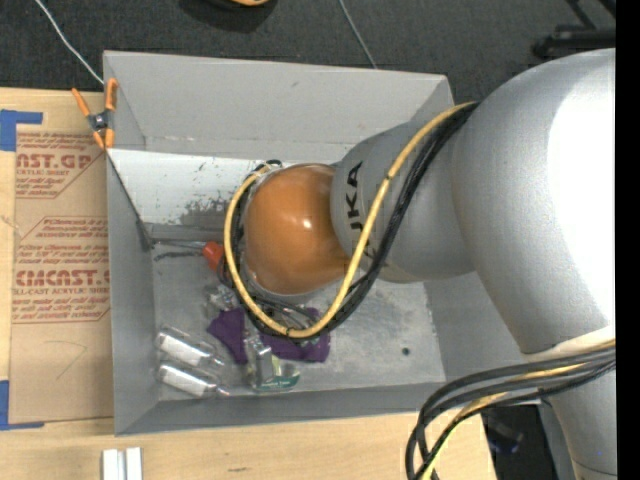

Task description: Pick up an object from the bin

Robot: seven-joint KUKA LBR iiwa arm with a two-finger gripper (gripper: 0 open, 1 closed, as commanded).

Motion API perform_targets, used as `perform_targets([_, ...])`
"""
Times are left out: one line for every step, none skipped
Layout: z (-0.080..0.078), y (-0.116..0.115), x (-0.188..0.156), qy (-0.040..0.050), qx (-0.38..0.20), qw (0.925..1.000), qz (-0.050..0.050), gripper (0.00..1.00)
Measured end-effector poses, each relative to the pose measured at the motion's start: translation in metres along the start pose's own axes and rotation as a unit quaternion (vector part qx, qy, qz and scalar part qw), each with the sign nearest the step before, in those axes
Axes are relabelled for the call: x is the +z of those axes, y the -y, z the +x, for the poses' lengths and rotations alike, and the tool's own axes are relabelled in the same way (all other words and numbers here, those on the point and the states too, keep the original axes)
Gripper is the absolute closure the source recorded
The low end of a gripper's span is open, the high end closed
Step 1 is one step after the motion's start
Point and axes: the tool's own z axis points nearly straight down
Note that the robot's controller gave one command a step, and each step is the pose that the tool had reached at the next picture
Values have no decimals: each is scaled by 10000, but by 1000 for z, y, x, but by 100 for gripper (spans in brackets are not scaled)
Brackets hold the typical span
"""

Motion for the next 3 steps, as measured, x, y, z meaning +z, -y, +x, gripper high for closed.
perform_targets([-9,55,14,7,-2032,9791,-7,0])
perform_targets([-41,13,11,-6,2032,9791,3,100])
perform_targets([-42,12,10,9,2034,9791,-7,100])
